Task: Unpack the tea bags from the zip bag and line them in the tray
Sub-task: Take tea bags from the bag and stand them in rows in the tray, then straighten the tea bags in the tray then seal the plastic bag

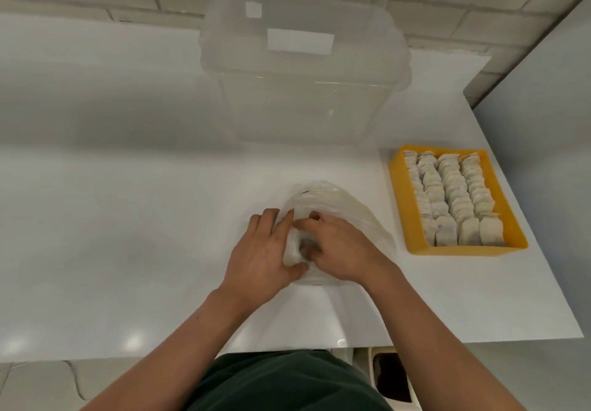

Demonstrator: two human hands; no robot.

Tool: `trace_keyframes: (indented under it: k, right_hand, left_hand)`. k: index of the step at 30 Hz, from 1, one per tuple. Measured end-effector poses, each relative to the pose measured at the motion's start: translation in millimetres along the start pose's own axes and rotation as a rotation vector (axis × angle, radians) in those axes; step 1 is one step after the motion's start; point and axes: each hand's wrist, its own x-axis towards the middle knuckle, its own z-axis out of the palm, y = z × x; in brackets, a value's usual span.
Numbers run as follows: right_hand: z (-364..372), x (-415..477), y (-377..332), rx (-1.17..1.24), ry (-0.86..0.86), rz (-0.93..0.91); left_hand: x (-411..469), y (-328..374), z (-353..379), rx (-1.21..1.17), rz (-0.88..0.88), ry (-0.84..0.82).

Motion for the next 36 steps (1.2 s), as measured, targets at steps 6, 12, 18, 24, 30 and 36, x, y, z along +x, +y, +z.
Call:
trace_keyframes:
  k: [6,12,18,24,30,36]
  right_hand:
    - [-19,-6,2,-0.05,0.108,0.073]
    - [-27,-26,2,-0.056,0.248,0.093]
    - [-32,-35,4,-0.001,0.246,0.142]
    - [-27,-52,-8,-0.298,0.248,-0.003]
    - [-39,-56,12,0.223,0.589,0.099]
    - [-50,-56,17,0.726,0.607,0.222]
  left_hand:
    - [0,-1,-2,0.01,0.005,0.007]
    - [-7,4,8,0.094,0.174,0.177]
    - [-11,7,6,-0.027,0.156,0.175]
    - [-3,12,-7,-0.273,-0.049,0.023]
    - [2,13,-23,-0.433,-0.067,0.067]
    - [0,28,-38,-0.457,-0.008,0.191]
